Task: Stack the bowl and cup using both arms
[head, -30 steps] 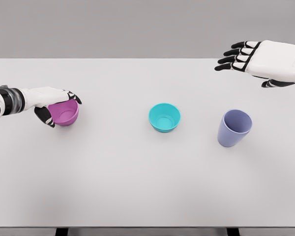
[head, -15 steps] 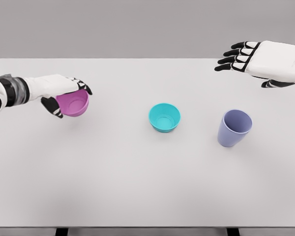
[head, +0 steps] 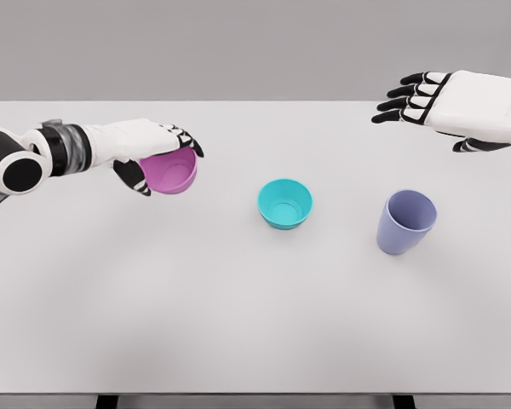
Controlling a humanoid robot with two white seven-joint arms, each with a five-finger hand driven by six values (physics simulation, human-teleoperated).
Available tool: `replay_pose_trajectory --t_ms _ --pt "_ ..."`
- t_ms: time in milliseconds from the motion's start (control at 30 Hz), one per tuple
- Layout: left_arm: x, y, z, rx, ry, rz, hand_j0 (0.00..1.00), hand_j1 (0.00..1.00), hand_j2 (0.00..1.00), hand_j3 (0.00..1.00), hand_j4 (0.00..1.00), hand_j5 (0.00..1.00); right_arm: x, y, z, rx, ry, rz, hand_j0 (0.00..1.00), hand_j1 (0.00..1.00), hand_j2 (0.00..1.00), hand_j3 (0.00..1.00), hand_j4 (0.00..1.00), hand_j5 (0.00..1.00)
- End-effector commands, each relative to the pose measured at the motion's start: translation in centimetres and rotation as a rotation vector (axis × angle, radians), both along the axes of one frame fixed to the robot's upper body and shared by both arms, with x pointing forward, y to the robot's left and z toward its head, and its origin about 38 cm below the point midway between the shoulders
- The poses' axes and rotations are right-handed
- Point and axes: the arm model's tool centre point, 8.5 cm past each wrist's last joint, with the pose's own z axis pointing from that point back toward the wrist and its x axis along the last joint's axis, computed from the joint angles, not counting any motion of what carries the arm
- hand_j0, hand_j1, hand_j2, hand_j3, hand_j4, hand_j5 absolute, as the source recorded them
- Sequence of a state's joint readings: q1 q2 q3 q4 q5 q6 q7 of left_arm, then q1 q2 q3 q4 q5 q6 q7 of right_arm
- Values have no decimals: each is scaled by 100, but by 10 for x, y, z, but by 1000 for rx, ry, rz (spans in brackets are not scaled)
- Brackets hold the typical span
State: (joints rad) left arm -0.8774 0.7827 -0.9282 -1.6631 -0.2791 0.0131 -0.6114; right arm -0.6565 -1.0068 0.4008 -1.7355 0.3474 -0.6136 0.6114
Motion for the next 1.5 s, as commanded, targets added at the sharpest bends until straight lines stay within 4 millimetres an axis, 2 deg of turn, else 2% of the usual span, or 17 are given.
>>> replay_pose_trajectory --t_ms 0,233,467,800,1167,1467 --pt "-1 -12 0 -17 -1 -22 73 73 73 73 73 73 0 0 0 4 1 -3 100 100 100 100 100 100" --pt "-1 -38 1 -54 -3 -68 73 73 73 73 73 73 0 0 -1 4 4 -1 100 100 100 100 100 100" --pt "-5 -80 4 -108 -7 -142 73 73 73 73 73 73 0 -1 0 4 3 -3 100 100 100 100 100 100" --pt "-13 -119 4 -131 -1 -222 73 73 73 73 73 73 0 -1 -1 4 4 -3 100 100 100 100 100 100" --pt "-18 -143 -10 -106 10 -255 73 73 73 73 73 73 0 -1 -1 3 5 -3 100 100 100 100 100 100" --pt "-9 -162 -22 -92 19 -253 73 73 73 73 73 73 0 -1 -1 4 6 -3 100 100 100 100 100 100"
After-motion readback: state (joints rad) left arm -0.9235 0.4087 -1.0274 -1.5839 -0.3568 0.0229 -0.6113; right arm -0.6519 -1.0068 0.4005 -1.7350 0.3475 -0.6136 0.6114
